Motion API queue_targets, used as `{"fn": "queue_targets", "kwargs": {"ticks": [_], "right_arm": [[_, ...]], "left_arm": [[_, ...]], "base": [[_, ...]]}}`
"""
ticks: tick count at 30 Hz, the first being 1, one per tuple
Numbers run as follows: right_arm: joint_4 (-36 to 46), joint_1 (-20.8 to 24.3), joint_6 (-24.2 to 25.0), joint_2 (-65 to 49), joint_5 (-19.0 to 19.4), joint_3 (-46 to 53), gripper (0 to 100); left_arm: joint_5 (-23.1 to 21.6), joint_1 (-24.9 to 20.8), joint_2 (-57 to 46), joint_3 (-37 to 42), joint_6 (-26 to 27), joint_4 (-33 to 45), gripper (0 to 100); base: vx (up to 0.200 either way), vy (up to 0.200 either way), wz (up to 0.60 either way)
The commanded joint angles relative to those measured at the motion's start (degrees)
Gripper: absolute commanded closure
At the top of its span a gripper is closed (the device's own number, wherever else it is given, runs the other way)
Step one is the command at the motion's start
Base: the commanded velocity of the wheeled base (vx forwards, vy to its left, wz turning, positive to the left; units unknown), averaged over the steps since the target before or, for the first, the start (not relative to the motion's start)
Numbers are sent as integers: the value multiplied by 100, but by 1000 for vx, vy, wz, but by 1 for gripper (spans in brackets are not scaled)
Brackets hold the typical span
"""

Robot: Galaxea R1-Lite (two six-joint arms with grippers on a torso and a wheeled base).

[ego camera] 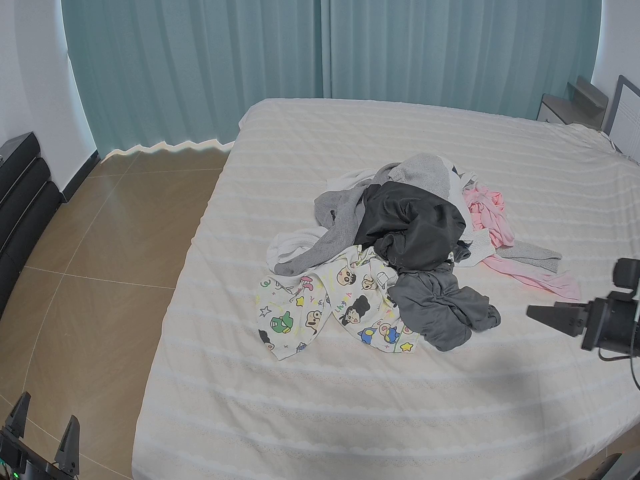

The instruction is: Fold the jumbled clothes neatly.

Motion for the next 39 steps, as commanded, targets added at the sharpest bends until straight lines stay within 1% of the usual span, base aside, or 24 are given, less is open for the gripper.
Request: {"fn": "queue_targets", "kwargs": {"ticks": [1, 5, 12, 21, 29, 33, 39], "right_arm": [[-2297, 1712, 1961, 5306, -972, -1102, 0], [-2420, 1738, 1988, 5816, -761, -1278, 0], [-2403, 1756, 1988, 6352, -744, -1682, 0], [-2473, 1703, 2014, 6818, -744, -1691, 0], [-2473, 1492, 1979, 6695, -770, -1761, 0], [-2473, 1317, 1988, 6704, -779, -1998, 0], [-2535, 1255, 1988, 6818, -805, -2253, 0]], "left_arm": [[3, 2, -93, 92, -4, -1, 0], [3, 2, -93, 92, 5, -1, 0], [3, 2, -93, 92, 5, -1, 0], [3, 2, -93, 92, 5, -1, 0], [3, 2, -93, 92, 5, -1, 0], [3, 2, -93, 92, 5, -1, 0], [3, 2, -93, 92, 5, -1, 0]], "base": [[0, 0, 0], [0, 0, 0], [0, 0, 0], [0, 0, 0], [0, 0, 0], [0, 0, 0], [0, 0, 0]]}}
